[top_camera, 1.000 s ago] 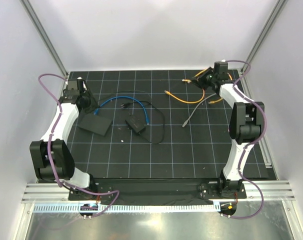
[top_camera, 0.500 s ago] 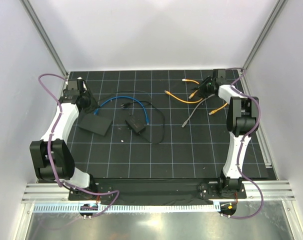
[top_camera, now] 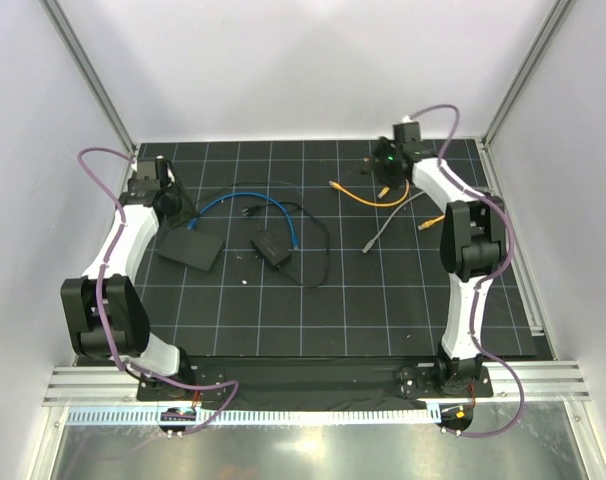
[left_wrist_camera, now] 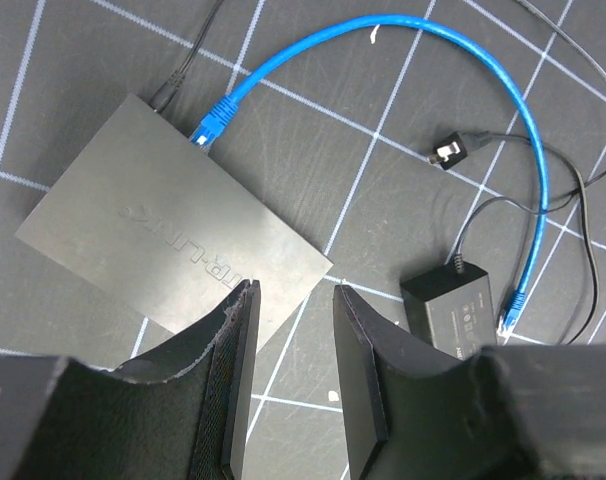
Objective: Pull the plug from the switch port
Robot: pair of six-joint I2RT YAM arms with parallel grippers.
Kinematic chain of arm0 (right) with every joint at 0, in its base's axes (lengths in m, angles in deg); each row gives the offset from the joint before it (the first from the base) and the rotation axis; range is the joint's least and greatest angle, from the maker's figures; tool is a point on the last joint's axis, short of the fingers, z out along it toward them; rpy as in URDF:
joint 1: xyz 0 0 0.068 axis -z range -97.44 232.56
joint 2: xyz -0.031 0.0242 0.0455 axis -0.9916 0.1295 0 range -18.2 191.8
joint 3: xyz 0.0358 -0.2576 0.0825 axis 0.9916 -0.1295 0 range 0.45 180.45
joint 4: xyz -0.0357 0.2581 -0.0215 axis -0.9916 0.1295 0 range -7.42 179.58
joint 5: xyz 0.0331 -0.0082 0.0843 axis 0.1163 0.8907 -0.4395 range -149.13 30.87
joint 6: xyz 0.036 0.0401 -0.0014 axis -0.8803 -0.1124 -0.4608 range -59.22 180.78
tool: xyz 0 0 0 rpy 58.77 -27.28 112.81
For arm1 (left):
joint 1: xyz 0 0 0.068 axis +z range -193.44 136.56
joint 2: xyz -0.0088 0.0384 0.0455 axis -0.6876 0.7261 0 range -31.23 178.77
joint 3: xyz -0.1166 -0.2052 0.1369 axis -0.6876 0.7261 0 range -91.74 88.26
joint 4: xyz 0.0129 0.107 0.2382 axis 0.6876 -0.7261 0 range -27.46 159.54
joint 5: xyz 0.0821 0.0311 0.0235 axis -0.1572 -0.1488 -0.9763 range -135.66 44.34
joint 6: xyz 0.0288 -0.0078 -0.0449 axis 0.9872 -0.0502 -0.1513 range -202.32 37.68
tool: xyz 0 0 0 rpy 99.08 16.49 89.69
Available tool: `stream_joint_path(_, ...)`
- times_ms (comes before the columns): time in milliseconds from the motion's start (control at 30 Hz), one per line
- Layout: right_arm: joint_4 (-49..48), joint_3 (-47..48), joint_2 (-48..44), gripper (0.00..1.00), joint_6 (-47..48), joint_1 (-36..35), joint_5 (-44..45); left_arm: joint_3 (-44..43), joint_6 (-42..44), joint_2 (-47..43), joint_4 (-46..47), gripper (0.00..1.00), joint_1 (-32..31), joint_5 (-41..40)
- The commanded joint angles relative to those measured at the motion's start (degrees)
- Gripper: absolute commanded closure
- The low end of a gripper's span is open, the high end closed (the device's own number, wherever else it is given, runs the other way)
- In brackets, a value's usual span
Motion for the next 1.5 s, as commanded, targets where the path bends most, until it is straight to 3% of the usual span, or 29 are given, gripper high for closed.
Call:
stream_joint_path(0,1.57,6.05,-4.86,0.33,5.49,-7.01,3.88,-3.62,0.37,0.40,-1.45,0.60,0.00,-1.43)
stream_joint_path(167,-2.37,9.49,-3.29,0.32,5.41,-15.43,-1.55,-6.88,-4.28,-0.03,-7.26,0.59,1.23,-6.70)
stream_joint_path(333,-7.29,14.06,1.19,0.32,5.85,-22.13,-8.32,-5.21,-9.38,0.05,-7.18,0.57,5.71,-6.79)
stream_joint_path(500,-13.27,18.44,6.73,0.32,4.97,-27.31,-15.18,-5.39,-9.30,3.73,-6.65,0.57,8.09,-4.42)
stream_joint_path(633,-10.56,26.53,14.71,0.32,4.36,-29.78,-19.65,-5.82,-6.14,6.11,-3.75,0.57,9.58,5.04)
stream_joint_path(800,-10.46,33.82,20.62,0.32,2.25,-30.93,-26.16,-9.16,-0.61,9.10,-2.86,0.57,9.76,6.75)
stream_joint_path(933,-11.17,34.98,22.20,0.31,2.50,-31.01,-29.24,-11.45,3.17,11.21,-3.40,0.57,9.85,6.57)
stream_joint_path(1167,-14.51,34.27,23.35,0.30,5.58,-31.01,-36.01,-13.99,9.86,15.60,0.38,0.54,11.60,17.02)
stream_joint_path(1467,-13.73,34.10,23.26,0.30,10.50,-31.80,-44.01,-19.98,19.35,23.07,1.61,0.54,12.40,19.66)
